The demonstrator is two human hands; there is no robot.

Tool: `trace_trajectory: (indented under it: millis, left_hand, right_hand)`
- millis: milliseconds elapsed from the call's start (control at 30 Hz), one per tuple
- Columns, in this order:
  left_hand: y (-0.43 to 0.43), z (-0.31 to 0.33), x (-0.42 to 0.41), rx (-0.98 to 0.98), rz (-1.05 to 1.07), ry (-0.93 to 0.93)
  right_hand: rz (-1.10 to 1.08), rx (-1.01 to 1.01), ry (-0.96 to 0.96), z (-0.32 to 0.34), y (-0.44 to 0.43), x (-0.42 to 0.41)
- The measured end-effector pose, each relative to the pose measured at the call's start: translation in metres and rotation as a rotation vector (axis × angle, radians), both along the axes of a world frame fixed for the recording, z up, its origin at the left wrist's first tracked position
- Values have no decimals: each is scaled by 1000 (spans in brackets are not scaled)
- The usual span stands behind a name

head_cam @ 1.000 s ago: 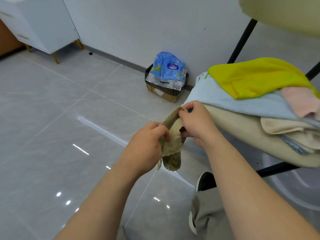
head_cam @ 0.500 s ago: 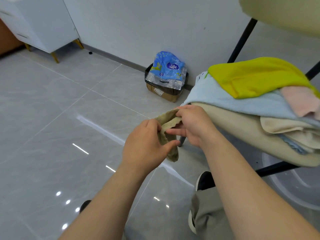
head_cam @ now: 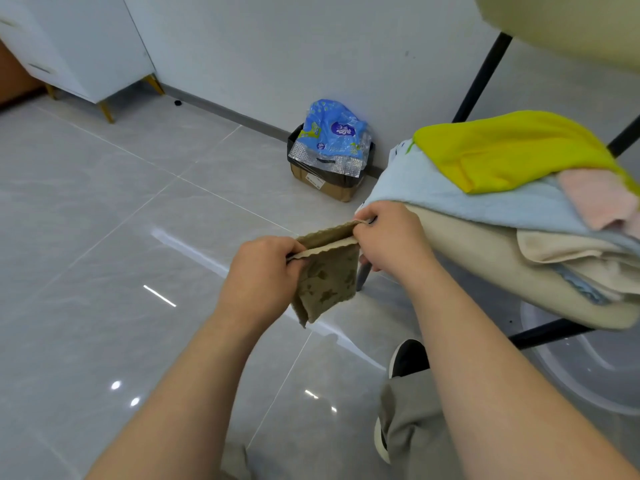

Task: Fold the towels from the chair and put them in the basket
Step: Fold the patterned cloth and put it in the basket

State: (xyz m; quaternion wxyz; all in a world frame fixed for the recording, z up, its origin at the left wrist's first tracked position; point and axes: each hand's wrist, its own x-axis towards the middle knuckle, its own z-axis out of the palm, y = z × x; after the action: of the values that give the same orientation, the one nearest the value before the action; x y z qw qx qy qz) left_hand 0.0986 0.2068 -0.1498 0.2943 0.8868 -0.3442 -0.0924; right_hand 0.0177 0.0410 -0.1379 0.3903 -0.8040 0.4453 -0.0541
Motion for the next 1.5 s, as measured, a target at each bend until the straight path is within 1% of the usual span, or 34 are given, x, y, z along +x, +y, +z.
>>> trace_trajectory:
  millis: [67, 233, 333, 600, 700, 800, 900, 1000, 1067, 1233, 1367, 1433, 1500]
  left_hand:
    - [4, 1, 5, 21, -8, 12]
    - [5, 2, 6, 32, -22, 15]
    - [6, 2, 6, 2, 4, 40]
    - [6, 8, 3, -122, 96, 182]
    - [5, 11, 4, -176, 153, 279]
    - [5, 13, 6, -271, 261, 432]
    - [8, 13, 8, -387, 346, 580]
    - [9, 13, 10, -469, 393, 669]
    - [9, 11, 12, -479, 405, 654]
    - [11, 5, 16, -434, 408, 495]
    - [11, 3, 18, -444, 427, 525]
    - [10, 5, 16, -463, 422, 536]
    - [9, 7, 16, -491, 424, 550]
  right_hand:
    - [18, -56, 7, 1, -1, -2]
    - [13, 107, -30, 6, -1, 0]
    - [-1, 124, -32, 7, 1, 2]
    - [-50, 120, -87, 2, -2, 4]
    - [-71, 147, -126, 2, -4, 5]
    - [-45, 225, -178, 2, -7, 5]
    - [99, 338, -228, 0, -11, 0]
    - [227, 328, -214, -7, -14, -5]
    - [234, 288, -217, -9, -14, -4]
    - [265, 177, -247, -5, -11, -5]
    - [284, 47, -181, -3, -12, -7]
    - [295, 35, -164, -1, -11, -7]
    - [317, 65, -165, 0, -10, -8]
